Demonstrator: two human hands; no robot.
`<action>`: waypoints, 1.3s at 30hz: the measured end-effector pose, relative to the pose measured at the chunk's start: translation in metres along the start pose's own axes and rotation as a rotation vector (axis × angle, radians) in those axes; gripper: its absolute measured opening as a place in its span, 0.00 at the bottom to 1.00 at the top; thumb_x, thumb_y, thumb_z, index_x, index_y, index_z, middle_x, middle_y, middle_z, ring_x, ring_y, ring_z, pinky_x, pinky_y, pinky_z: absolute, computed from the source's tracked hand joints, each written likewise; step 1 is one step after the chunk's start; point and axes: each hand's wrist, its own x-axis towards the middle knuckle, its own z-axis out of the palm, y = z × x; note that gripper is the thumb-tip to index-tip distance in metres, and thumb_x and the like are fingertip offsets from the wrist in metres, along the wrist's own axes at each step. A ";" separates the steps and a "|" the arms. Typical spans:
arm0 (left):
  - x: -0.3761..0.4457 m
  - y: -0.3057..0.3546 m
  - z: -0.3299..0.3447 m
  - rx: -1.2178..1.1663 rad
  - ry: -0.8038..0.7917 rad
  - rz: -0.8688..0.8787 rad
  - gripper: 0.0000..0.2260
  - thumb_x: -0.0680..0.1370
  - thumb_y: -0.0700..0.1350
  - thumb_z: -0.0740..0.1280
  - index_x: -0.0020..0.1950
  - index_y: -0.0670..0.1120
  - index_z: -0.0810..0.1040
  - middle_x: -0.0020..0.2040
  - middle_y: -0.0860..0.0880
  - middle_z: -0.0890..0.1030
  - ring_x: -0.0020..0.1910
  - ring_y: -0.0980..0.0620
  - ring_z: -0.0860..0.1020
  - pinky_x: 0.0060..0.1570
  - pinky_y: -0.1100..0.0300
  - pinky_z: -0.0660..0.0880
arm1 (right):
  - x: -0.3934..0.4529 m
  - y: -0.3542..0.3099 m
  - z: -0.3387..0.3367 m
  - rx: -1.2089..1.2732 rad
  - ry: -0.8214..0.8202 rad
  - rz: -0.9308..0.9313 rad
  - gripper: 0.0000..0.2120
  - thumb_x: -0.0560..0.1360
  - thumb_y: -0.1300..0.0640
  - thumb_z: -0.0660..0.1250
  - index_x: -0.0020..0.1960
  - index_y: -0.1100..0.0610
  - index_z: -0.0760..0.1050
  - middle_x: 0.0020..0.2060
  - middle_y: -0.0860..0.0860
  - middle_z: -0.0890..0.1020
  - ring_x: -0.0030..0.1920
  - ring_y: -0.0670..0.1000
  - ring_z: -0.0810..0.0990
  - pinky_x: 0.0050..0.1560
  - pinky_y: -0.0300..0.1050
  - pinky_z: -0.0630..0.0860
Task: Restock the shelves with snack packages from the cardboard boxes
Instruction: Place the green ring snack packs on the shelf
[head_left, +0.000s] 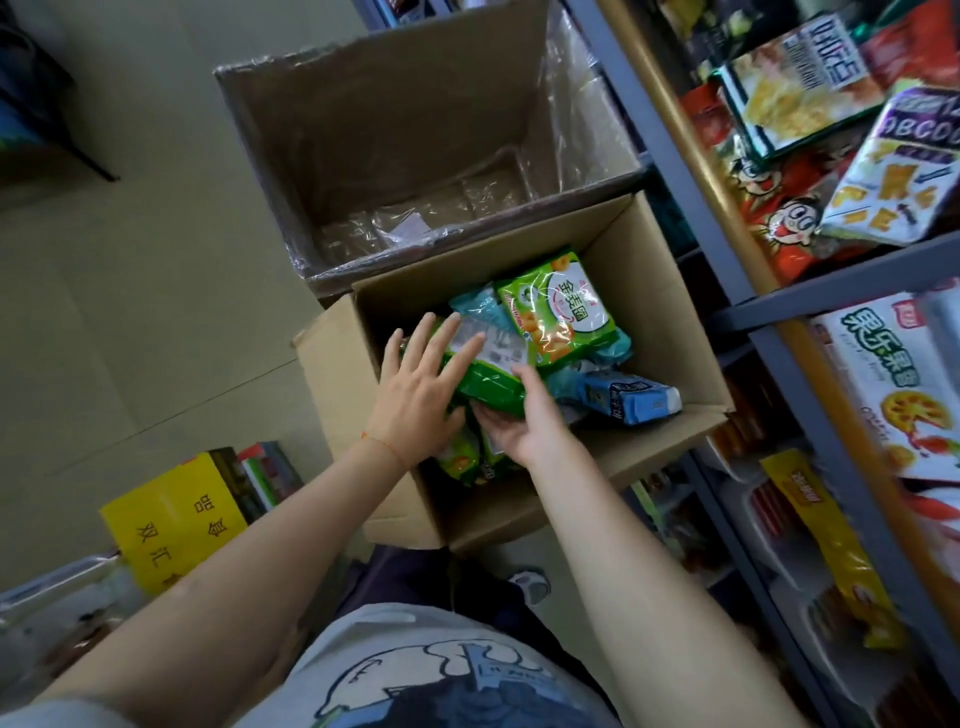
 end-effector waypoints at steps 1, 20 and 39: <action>0.001 0.009 -0.002 0.050 -0.011 0.041 0.41 0.69 0.50 0.76 0.80 0.52 0.62 0.80 0.42 0.63 0.79 0.37 0.59 0.75 0.34 0.56 | -0.009 -0.002 -0.004 -0.044 -0.016 -0.005 0.16 0.76 0.52 0.69 0.61 0.59 0.76 0.50 0.62 0.81 0.48 0.59 0.82 0.52 0.51 0.82; -0.021 0.307 -0.187 -1.686 -0.070 -0.285 0.18 0.80 0.50 0.69 0.62 0.38 0.80 0.54 0.38 0.85 0.53 0.38 0.84 0.52 0.45 0.82 | -0.264 -0.103 -0.248 -0.238 -0.041 -1.005 0.31 0.65 0.25 0.68 0.58 0.45 0.77 0.57 0.47 0.83 0.59 0.51 0.81 0.65 0.62 0.74; -0.045 0.513 -0.191 -1.121 -0.327 0.458 0.29 0.68 0.57 0.81 0.67 0.59 0.75 0.63 0.50 0.82 0.57 0.49 0.83 0.53 0.51 0.81 | -0.384 -0.100 -0.460 -0.115 0.226 -1.447 0.17 0.70 0.57 0.79 0.54 0.45 0.78 0.49 0.48 0.86 0.49 0.50 0.86 0.49 0.48 0.82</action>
